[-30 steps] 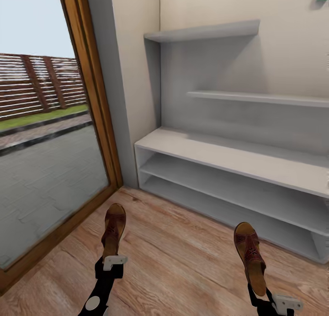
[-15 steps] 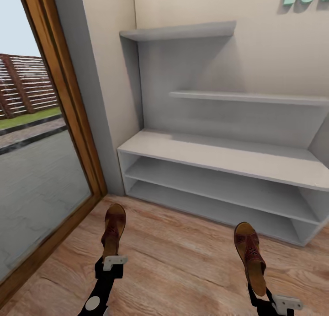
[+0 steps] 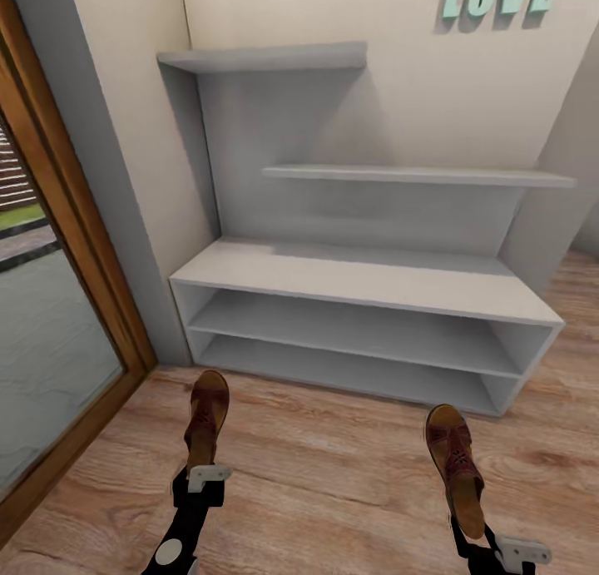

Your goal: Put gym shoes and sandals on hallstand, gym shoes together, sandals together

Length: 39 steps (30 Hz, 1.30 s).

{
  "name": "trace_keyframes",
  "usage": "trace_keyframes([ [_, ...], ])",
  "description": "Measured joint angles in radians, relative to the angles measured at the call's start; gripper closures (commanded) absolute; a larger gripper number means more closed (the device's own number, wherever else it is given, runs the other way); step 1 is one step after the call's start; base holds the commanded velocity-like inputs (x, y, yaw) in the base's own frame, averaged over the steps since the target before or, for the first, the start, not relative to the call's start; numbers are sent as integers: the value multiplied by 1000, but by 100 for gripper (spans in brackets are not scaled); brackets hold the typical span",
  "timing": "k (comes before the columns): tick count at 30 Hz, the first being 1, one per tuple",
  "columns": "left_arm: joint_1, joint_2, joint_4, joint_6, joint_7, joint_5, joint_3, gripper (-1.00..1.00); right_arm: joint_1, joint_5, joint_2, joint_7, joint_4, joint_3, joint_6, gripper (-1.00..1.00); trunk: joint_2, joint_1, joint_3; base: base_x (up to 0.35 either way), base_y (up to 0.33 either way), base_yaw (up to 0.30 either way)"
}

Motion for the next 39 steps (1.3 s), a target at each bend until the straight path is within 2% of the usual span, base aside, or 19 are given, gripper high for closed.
trace_keyframes([
  [11,0,0,0,0,0,0,-1,100,0,0,1,0,0,0,0,100,0,0,0,0,0,-295],
  [38,0,0,-2,2,2,-1,1,100,0,-8,1,4,-3,-2,1,100,0,0,0,23,-13,-6],
  [39,-1,-8,-3,15,37,-2,-2,100,0,-5,-2,2,-1,-3,2,100,0,0,0,1,-1,0],
])
